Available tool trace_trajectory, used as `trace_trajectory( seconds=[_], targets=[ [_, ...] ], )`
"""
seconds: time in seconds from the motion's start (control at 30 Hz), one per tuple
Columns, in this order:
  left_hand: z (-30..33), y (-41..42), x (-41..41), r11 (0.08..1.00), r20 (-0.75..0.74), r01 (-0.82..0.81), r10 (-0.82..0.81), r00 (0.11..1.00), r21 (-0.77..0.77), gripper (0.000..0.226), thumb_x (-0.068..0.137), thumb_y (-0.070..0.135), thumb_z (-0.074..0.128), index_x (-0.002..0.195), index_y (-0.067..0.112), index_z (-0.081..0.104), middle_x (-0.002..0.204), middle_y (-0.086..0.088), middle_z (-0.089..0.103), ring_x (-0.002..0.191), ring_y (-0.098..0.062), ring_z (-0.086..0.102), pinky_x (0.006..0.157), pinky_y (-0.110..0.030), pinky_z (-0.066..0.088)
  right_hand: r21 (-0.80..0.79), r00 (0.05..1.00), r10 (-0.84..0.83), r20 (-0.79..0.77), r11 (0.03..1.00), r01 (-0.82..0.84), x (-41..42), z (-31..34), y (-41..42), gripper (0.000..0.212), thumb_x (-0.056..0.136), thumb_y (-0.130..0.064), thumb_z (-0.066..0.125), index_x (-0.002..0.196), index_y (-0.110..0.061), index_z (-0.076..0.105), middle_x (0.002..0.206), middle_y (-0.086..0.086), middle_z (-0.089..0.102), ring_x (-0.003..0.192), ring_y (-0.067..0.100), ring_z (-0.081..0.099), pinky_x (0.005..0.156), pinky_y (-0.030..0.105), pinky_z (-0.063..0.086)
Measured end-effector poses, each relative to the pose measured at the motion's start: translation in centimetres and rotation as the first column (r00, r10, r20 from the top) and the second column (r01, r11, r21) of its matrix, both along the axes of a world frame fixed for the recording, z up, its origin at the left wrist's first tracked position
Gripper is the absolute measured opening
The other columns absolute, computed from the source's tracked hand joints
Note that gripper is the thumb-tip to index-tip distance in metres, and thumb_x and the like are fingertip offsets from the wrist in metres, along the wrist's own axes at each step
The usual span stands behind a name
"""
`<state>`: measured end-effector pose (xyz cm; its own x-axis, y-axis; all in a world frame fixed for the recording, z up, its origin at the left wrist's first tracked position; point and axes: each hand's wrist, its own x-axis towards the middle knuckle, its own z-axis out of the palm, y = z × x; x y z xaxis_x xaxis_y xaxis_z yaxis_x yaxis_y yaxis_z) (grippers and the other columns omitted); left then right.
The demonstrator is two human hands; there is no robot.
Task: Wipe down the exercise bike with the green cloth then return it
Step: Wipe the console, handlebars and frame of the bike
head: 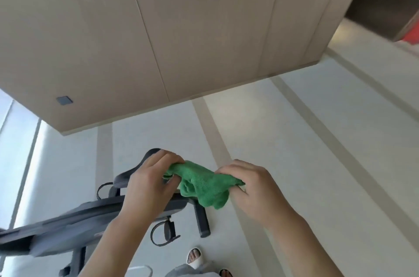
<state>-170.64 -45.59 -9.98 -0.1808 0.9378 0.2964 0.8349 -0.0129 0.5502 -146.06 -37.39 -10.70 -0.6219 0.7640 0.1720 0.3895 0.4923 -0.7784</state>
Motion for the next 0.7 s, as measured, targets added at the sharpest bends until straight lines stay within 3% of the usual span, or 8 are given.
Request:
trace_trajectory(
  seconds=[0.07,0.23,0.37,0.47,0.57,0.7],
  targets=[
    [0.1,1.1,-0.3,0.999,0.01,0.022,-0.022,1.0,0.043,0.046,0.075,-0.004,0.079,0.104,0.03,0.068,0.105,0.024,0.064,0.088,-0.003,0.06,0.062,-0.027,0.056,-0.028,1.0,-0.011,0.014,1.0,0.012,-0.8,0.5,0.5,0.048,0.076,0.008,0.059,0.108,-0.024,0.076,0.1,-0.021,0.068,0.091,0.007,0.066,0.077,0.021,0.051],
    [1.0,3.0,-2.8,0.98,0.016,0.09,-0.094,0.995,0.176,0.031,0.077,0.013,0.068,0.105,0.028,0.069,0.104,0.02,0.065,0.086,-0.008,0.065,0.061,-0.035,0.059,-0.1,0.955,0.072,0.289,0.994,-0.044,-4.0,2.4,2.4,0.059,0.081,0.007,0.057,0.121,-0.033,0.073,0.116,-0.022,0.065,0.107,0.002,0.064,0.092,0.03,0.054],
    [1.1,4.3,-4.0,0.98,0.049,0.08,-0.09,0.995,0.183,0.03,0.075,0.013,0.068,0.103,0.022,0.073,0.1,0.013,0.066,0.08,-0.014,0.065,0.056,-0.039,0.057,-0.049,0.954,0.04,0.298,0.998,-0.026,-6.1,3.8,2.4,0.066,0.084,0.005,0.053,0.134,-0.037,0.063,0.131,-0.029,0.057,0.121,-0.003,0.057,0.1,0.019,0.048],
    [0.9,5.5,-3.8,0.981,0.086,0.081,-0.097,0.991,0.174,0.027,0.074,0.017,0.069,0.1,0.02,0.074,0.096,0.013,0.065,0.074,-0.013,0.062,0.054,-0.039,0.056,-0.087,0.985,0.007,0.17,0.996,0.008,-7.3,4.1,1.9,0.05,0.093,-0.028,0.065,0.138,-0.046,0.055,0.135,-0.031,0.055,0.126,-0.003,0.054,0.099,0.016,0.046],
    [1.0,7.2,-3.3,0.983,0.111,0.087,-0.106,0.988,0.161,0.025,0.073,0.019,0.07,0.098,0.023,0.072,0.09,0.017,0.06,0.067,-0.008,0.056,0.052,-0.036,0.055,-0.114,0.985,-0.108,0.135,0.986,0.124,-8.5,3.3,2.6,0.061,0.083,-0.052,0.076,0.139,-0.049,0.052,0.136,-0.03,0.055,0.124,-0.001,0.057,0.097,0.023,0.051],
    [1.1,10.0,-2.8,0.977,0.085,0.179,-0.19,0.978,0.116,0.03,0.074,0.011,0.077,0.101,0.024,0.075,0.093,0.015,0.062,0.071,-0.008,0.058,0.054,-0.03,0.053,0.03,0.953,-0.24,0.183,0.971,0.239,-8.3,1.7,5.0,0.039,0.097,-0.022,0.068,0.133,-0.035,0.064,0.12,-0.023,0.067,0.105,0.003,0.064,0.091,0.031,0.056]
  ],
)
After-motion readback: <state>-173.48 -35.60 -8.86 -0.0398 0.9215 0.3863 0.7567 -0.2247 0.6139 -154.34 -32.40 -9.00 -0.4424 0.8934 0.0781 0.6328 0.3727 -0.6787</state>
